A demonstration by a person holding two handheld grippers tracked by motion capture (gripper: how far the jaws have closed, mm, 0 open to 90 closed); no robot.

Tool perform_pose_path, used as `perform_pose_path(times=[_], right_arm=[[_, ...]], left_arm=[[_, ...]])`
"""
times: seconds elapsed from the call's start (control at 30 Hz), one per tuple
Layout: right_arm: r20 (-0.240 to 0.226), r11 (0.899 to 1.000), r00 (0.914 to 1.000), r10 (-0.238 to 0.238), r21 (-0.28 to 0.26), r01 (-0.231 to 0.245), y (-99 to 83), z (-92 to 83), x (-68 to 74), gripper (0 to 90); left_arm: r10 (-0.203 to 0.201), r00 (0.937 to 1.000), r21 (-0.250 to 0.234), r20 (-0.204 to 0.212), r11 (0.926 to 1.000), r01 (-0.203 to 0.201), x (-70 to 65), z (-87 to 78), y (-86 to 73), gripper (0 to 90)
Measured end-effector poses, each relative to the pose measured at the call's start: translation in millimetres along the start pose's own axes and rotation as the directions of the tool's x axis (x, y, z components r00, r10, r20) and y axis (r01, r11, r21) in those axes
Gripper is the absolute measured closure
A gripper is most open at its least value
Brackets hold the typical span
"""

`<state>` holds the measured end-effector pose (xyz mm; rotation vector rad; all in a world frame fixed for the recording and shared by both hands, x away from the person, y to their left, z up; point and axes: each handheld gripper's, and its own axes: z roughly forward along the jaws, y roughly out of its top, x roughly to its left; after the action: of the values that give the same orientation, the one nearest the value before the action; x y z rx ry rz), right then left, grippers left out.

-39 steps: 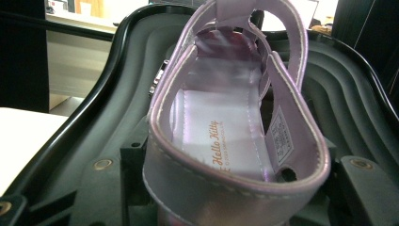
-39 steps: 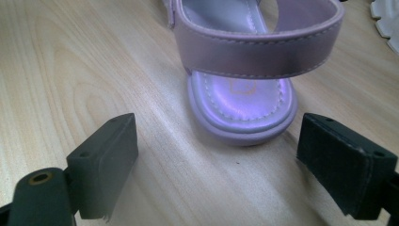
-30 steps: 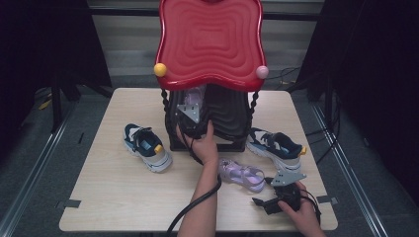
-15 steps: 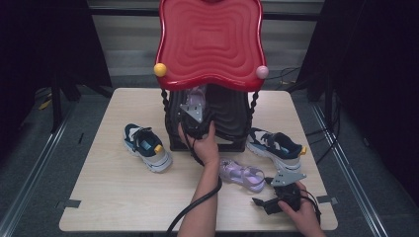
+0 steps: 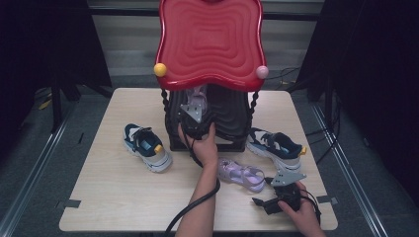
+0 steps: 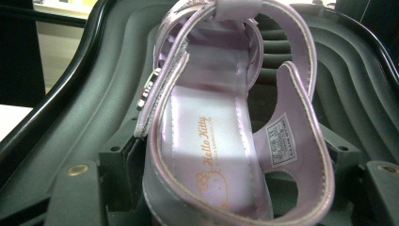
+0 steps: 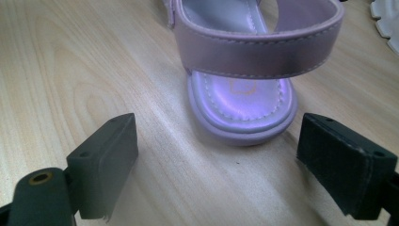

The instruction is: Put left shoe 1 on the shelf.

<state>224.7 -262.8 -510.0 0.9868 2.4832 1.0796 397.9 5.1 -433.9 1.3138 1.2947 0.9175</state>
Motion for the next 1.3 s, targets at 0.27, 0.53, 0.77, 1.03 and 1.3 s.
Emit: perform_pose_path(times=[0.27, 0.53, 0.77, 1.03, 1.3], right_arm=[[0.0, 1.0, 1.0, 0.0, 0.0, 0.0, 0.0, 0.0, 0.0, 12.6], [0.001, 1.0, 1.0, 0.0, 0.001, 0.0, 0.0, 0.0, 0.1, 12.7], [0.002, 1.0, 1.0, 0.0, 0.001, 0.0, 0.0, 0.0, 0.0, 12.6], [0.0, 1.0, 1.0, 0.0, 0.0, 0.0, 0.0, 0.0, 0.0, 12.7], [0.0, 1.0, 1.0, 0.0, 0.0, 0.0, 0.0, 0.0, 0.0, 12.6]], left_arm=[[0.004, 0.9996, 0.002, 0.027, 1.0, -0.004, 3.2, -1.6, 2.4, 22.2], [0.016, 0.9983, 0.01, 0.056, 0.9998, -0.017, 9.5, -9.4, 3.5, 18.5], [0.032, 0.9946, 0.032, 0.099, 0.9989, -0.035, 18.8, -16.5, 3.6, 18.4], [0.106, 0.9825, 0.055, 0.153, 0.9918, -0.116, 21.3, -29.4, 3.2, 17.5], [0.133, 0.9683, 0.083, 0.211, 0.9846, -0.154, 27.5, -41.7, 4.2, 16.8]])
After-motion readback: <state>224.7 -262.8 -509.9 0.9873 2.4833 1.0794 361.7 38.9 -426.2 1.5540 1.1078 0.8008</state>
